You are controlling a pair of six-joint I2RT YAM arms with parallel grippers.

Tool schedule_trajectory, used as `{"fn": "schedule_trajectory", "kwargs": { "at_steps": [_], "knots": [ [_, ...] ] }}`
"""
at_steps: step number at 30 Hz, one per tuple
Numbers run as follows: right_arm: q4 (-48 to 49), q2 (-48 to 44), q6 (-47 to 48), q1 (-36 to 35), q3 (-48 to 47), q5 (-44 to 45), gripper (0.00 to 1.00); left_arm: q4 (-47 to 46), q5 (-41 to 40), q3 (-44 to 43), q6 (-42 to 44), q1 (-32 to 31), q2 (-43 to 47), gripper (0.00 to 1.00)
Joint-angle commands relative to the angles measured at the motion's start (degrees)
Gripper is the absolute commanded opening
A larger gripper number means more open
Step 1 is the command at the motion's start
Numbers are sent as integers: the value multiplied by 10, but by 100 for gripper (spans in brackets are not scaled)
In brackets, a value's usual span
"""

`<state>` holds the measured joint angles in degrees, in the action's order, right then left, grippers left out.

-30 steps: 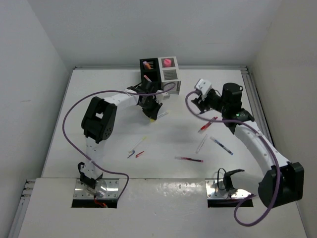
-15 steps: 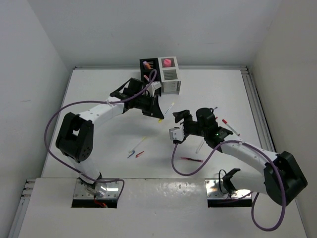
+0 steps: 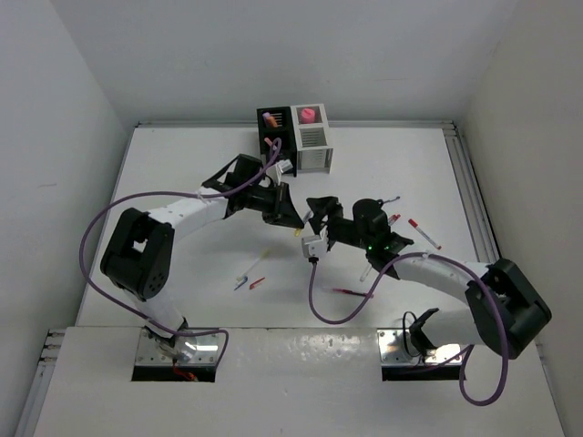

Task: Sort the stationery into containers
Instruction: Pick up the pen from the center of the board, then place the pen in the storage box.

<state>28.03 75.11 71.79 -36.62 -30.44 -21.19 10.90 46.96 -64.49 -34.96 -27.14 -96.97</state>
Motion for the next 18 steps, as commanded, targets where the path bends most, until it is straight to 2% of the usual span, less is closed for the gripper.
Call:
{"fn": "schedule_trajectory", "kwargs": {
  "at_steps": [1, 11, 14, 15, 16, 17, 18],
  "knots": [
    [17, 8, 23, -6, -23, -27, 60, -42, 41, 2, -33, 2, 31, 0],
    [-3, 23, 51, -9, -25, -47, 52, -61, 54, 12, -48, 16, 40, 0],
    [-2, 35, 50, -14, -37, -51, 34, -74, 60, 19, -60, 18, 38, 0],
    [-1, 36, 49, -14, -41, -54, 21, -78, 62, 21, -61, 19, 40, 0],
    [2, 41, 46, -14, -44, -56, 15, -82, 63, 22, -62, 20, 42, 0],
    [11, 48, 35, -15, -47, -58, 9, -87, 65, 25, -63, 22, 44, 5],
    [18, 52, 28, -13, -55, -58, 4, -94, 67, 27, -64, 23, 48, 19]
  ]
}}
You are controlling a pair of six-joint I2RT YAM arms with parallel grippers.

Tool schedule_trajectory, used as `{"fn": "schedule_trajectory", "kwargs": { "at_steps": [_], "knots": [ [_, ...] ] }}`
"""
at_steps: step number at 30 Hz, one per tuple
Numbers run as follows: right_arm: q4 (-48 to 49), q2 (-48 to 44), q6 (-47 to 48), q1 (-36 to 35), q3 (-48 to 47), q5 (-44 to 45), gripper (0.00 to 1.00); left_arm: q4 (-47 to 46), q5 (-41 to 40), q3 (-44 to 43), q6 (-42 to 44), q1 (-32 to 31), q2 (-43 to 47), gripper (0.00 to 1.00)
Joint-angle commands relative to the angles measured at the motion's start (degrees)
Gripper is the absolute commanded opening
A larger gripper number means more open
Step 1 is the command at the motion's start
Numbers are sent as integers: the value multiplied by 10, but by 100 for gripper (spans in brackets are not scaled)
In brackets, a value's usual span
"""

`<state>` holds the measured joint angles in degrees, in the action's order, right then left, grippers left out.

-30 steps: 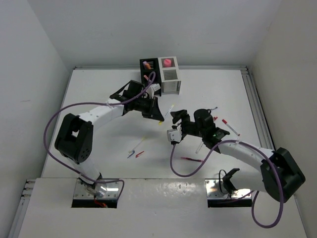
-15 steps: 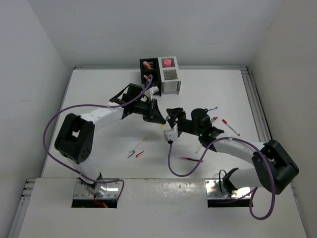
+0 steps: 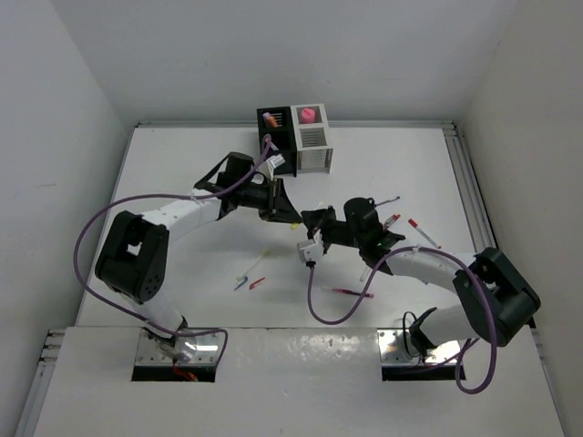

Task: Sort the stationery into containers
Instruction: Place the pen in the storage box.

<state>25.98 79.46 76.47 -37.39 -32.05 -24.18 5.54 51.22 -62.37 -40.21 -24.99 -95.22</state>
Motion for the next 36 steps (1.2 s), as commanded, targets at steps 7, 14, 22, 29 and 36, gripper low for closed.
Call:
{"fn": "schedule_trajectory", "kwargs": {
  "at_steps": [7, 14, 22, 29, 36],
  "knots": [
    [169, 60, -208, 22, -106, -28, 0, -17, -29, -63, 31, 130, 77, 100],
    [217, 210, -672, 77, -381, 85, 0, -25, -70, -94, 38, 238, 113, 100],
    [140, 401, -933, 112, -656, 178, 0, 16, -77, -59, 75, 280, 142, 100],
    [146, 455, -987, 114, -666, 142, 0, 16, -74, -39, 85, 315, 148, 100],
    [145, 515, -984, 108, -706, 145, 0, 8, -53, -28, 78, 323, 140, 100]
  ]
}}
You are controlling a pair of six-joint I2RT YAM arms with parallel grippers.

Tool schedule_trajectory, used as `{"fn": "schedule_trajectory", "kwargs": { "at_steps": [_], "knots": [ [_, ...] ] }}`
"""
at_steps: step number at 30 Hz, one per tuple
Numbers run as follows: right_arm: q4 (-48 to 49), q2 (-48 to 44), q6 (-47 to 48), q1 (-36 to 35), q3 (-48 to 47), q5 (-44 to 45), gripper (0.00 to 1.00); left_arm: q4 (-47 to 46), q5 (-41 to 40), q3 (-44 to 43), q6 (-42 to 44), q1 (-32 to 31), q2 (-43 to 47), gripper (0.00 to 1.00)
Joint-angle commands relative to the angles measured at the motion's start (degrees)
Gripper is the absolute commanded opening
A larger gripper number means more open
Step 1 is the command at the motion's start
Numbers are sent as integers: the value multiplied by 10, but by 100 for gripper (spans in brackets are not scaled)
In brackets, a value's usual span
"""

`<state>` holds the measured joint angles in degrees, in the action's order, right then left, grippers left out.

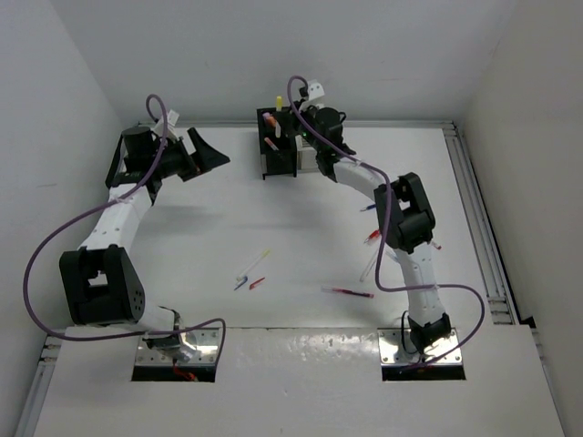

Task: Sort the stationery into containers
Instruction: Place the pen in the storage box.

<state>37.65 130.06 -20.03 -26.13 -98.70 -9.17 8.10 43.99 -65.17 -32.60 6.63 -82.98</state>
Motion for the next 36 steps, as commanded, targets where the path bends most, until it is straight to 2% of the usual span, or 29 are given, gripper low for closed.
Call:
{"fn": "schedule_trajectory", "kwargs": {
  "at_steps": [1, 6, 8, 9, 10, 11, 12, 13, 17, 19, 20, 25, 28, 29, 31, 36],
  "knots": [
    [29, 19, -19, -6, -41, -5, 0, -16, 15, 2, 6, 8, 22, 100],
    [41, 35, 1, -7, -32, -2, 0, 9, 3, 3, 59, 11, 29, 100],
    [45, 37, 11, -7, -19, -1, 3, 25, 3, 0, 110, 11, 30, 100],
    [48, 36, 16, -6, -14, 0, 6, 51, 0, -1, 134, 9, 28, 100],
    [50, 35, 22, -6, -10, 3, 20, 73, -7, -10, 191, 0, 26, 98],
    [51, 31, 25, -6, 0, 2, 27, 96, -15, -15, 218, -6, 26, 95],
    [52, 29, 27, -6, 5, 2, 30, 137, -28, -19, 246, -13, 28, 94],
    [52, 20, 27, -6, 17, -1, 34, 154, -48, -16, 295, -27, 31, 90],
    [49, -21, 22, -5, 44, -12, 46, 219, -98, 28, 405, -60, 83, 85],
    [32, -64, 6, -5, 61, -17, 48, 236, -136, 85, 452, -114, 119, 79],
    [32, -81, 6, -4, 68, -21, 48, 242, -137, 86, 452, -115, 130, 76],
    [-34, -211, -11, 8, 161, -30, 45, 235, -205, 165, 439, -237, 163, 62],
    [-99, -306, -11, 27, 227, -34, 43, 224, -245, 159, 426, -289, 122, 58],
    [-119, -329, -9, 34, 239, -37, 43, 226, -275, 153, 415, -310, 107, 55],
    [-173, -395, -6, 61, 284, -44, 43, 245, -283, 142, 412, -326, 55, 48],
    [-228, -513, 1, 128, 392, -63, 43, 240, -318, 127, 388, -376, -2, 47]
  ]
}}
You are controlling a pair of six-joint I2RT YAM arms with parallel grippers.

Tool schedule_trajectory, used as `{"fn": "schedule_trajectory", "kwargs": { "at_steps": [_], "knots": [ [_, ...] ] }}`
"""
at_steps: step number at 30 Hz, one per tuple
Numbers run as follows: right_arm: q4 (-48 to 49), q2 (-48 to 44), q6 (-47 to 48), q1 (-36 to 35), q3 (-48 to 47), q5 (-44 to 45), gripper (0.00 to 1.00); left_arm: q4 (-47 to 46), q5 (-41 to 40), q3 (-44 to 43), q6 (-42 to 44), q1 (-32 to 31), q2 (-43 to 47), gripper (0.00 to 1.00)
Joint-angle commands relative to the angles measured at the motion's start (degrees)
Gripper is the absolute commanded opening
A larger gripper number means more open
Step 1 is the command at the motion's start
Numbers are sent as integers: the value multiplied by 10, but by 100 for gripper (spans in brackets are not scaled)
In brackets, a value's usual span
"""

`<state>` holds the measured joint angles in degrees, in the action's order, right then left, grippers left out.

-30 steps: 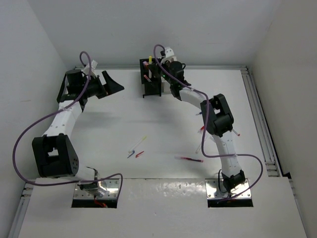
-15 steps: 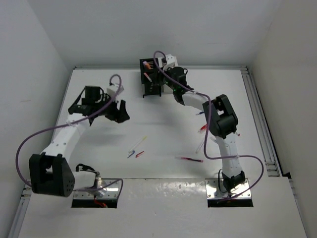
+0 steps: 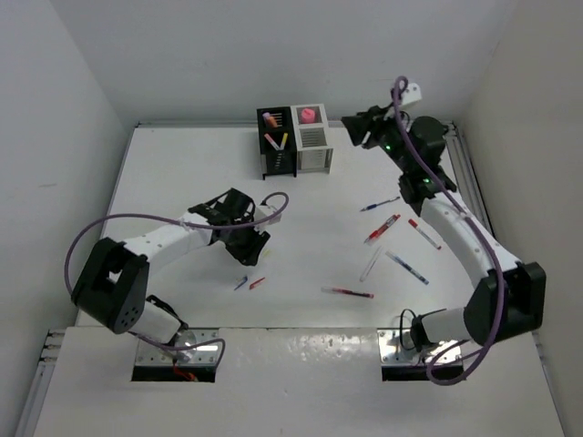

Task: Sort the stationery into containers
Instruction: Place the pen in the storage box, then pick up the pen from the center of the board.

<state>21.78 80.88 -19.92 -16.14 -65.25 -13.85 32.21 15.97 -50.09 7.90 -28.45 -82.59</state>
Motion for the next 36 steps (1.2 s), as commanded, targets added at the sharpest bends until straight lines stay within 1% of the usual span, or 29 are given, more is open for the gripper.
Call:
{"fn": "schedule_trajectory", "kwargs": {
  "at_steps": [1, 3, 6, 10, 13, 16, 17, 18, 21, 22, 24, 25, 26, 27, 28, 29, 30, 31, 32, 33, 34, 35, 36],
  "knots": [
    [-76, -52, -5, 37, 71, -14, 43, -8, -57, -22, -27, -34, -19, 47],
    [-79, -77, -23, 66, 105, -11, 43, -14, -79, -24, -32, -42, -35, 47],
    [-69, -119, -37, 86, 152, -17, 42, -13, -110, -29, -40, -49, -67, 44],
    [-71, -153, -23, 91, 183, -24, 41, -2, -133, -48, -51, -59, -108, 38],
    [-78, -156, -12, 88, 187, -24, 40, 0, -146, -61, -62, -66, -146, 33],
    [-82, -158, -10, 87, 187, -22, 39, -6, -148, -65, -69, -74, -174, 23],
    [-83, -159, -7, 86, 188, -23, 39, -8, -153, -67, -71, -76, -185, 20],
    [-84, -159, -6, 86, 187, -23, 39, -20, -174, -65, -74, -79, -187, 19],
    [-90, -160, 7, 81, 188, -30, 39, -38, -184, -81, -73, -76, -196, 11],
    [-89, -161, 8, 81, 189, -32, 38, -44, -178, -89, -73, -70, -195, 5],
    [-90, -157, 8, 74, 188, -44, 38, -64, -146, -121, -73, -50, -176, 0],
    [-90, -155, 5, 73, 185, -50, 38, -77, -101, -133, -98, -22, -163, 0],
    [-89, -152, 2, 69, 179, -68, 42, -90, -69, -140, -105, -7, -132, 0],
    [-89, -144, -12, 66, 168, -79, 45, -127, -3, -146, -127, 21, -114, 0],
    [-91, -138, -20, 63, 161, -95, 50, -150, 31, -147, -140, 33, -96, 0],
    [-91, -130, -31, 59, 154, -112, 54, -195, 63, -147, -154, 44, -63, 0],
    [-90, -114, -45, 56, 146, -145, 59, -217, 89, -147, -172, 57, -51, 0],
    [-84, -107, -71, 43, 134, -158, 61, -237, 139, -149, -206, 62, -38, 0],
    [-81, -99, -87, 35, 128, -169, 62, -271, 166, -150, -226, 65, -23, 0],
    [-69, -82, -119, 29, 123, -186, 63, -288, 202, -150, -268, 69, -17, 0],
    [-61, -73, -135, 12, 114, -192, 63, -307, 220, -148, -289, 70, -8, 0],
    [-54, -63, -151, 5, 107, -202, 63, -356, 239, -142, -312, 73, -5, 0],
    [-46, -39, -175, -1, 98, -223, 64, -375, 273, -139, -355, 74, -4, 0]
  ]
}}
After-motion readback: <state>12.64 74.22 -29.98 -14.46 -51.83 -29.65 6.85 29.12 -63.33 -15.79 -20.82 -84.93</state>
